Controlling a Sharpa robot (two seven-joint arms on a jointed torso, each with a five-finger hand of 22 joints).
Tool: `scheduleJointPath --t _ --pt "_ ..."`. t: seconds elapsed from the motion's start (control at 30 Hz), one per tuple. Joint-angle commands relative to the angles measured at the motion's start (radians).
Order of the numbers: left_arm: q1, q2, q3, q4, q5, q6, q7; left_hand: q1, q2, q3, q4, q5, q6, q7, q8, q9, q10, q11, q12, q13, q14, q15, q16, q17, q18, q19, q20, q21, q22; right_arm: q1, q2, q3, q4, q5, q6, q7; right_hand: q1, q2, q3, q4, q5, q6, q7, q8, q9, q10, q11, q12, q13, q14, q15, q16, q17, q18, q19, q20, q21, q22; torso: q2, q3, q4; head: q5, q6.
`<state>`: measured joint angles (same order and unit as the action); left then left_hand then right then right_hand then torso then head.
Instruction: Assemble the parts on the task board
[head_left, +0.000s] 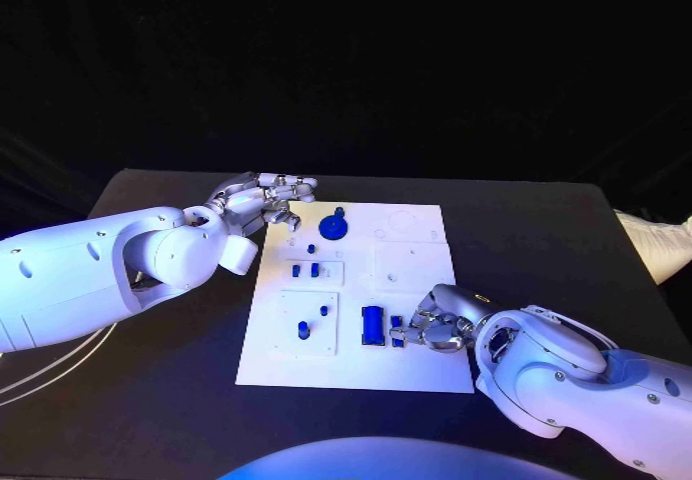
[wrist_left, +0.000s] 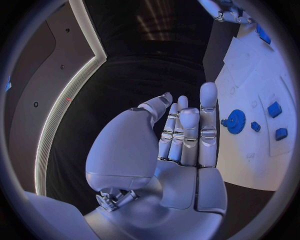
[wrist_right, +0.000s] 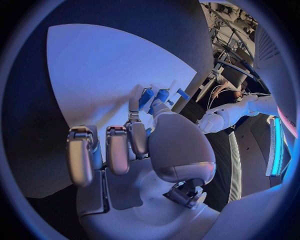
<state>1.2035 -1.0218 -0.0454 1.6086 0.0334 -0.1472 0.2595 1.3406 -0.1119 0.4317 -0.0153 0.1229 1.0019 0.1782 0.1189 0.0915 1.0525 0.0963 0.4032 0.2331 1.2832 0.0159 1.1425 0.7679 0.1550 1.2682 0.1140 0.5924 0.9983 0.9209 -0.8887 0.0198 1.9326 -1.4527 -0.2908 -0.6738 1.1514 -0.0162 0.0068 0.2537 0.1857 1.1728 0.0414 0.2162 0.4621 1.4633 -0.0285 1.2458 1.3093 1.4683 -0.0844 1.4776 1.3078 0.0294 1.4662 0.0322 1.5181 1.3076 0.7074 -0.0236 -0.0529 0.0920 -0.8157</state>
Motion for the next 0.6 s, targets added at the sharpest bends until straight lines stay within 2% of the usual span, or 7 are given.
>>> scheduleJointPath --t 0.03,0.27,0.6 --pt "0.0 0.0 0.0 0.001 -0.004 0.02 0.004 -0.004 0.007 -0.003 0.0 0.005 -0.006 0.001 0.003 -0.001 -0.004 0.0 0.004 0.001 -0.007 -0.002 -0.005 -0.001 0.015 -0.004 -0.001 -0.003 -0.001 -0.001 -0.005 0.0 0.005 -0.011 0.019 0.032 0.023 0.001 -0.013 -0.002 -0.02 -0.007 0.0 0.005 0.002 0.01 -0.001 -0.005 0.081 0.076 -0.003 0.002 0.13 -0.013 0.061 -0.004 0.004 0.219 0.0 0.0003 -0.0002 0.0 0.0" --pt "0.0 0.0 0.0 0.0 -0.006 0.02 0.002 -0.005 0.008 -0.005 0.001 0.005 -0.008 0.001 0.004 -0.002 -0.007 0.001 0.006 0.001 -0.009 -0.002 -0.006 -0.005 0.015 -0.006 -0.001 -0.01 -0.005 -0.002 -0.017 0.0 0.009 -0.013 0.028 0.039 0.046 0.006 -0.027 -0.007 -0.042 -0.008 0.001 0.007 0.003 0.01 0.0 -0.006 0.082 0.076 -0.003 0.001 0.129 -0.013 0.06 -0.003 0.004 0.218 0.0 -0.0001 0.0 0.0 0.0" --pt "0.0 0.001 0.0 0.0 -0.007 0.02 0.001 -0.005 0.008 -0.005 0.001 0.005 -0.008 0.001 0.004 -0.002 -0.007 0.001 0.006 0.001 -0.009 -0.002 -0.006 -0.005 0.015 -0.006 -0.001 -0.01 -0.005 -0.002 -0.018 0.0 0.003 -0.014 0.045 0.042 0.063 0.012 -0.034 -0.012 -0.05 -0.01 0.001 0.008 0.003 0.01 0.0 -0.006 0.082 0.076 -0.003 0.001 0.13 -0.013 0.061 -0.003 0.004 0.219 0.0 -0.0007 0.0008 -0.001 0.0"
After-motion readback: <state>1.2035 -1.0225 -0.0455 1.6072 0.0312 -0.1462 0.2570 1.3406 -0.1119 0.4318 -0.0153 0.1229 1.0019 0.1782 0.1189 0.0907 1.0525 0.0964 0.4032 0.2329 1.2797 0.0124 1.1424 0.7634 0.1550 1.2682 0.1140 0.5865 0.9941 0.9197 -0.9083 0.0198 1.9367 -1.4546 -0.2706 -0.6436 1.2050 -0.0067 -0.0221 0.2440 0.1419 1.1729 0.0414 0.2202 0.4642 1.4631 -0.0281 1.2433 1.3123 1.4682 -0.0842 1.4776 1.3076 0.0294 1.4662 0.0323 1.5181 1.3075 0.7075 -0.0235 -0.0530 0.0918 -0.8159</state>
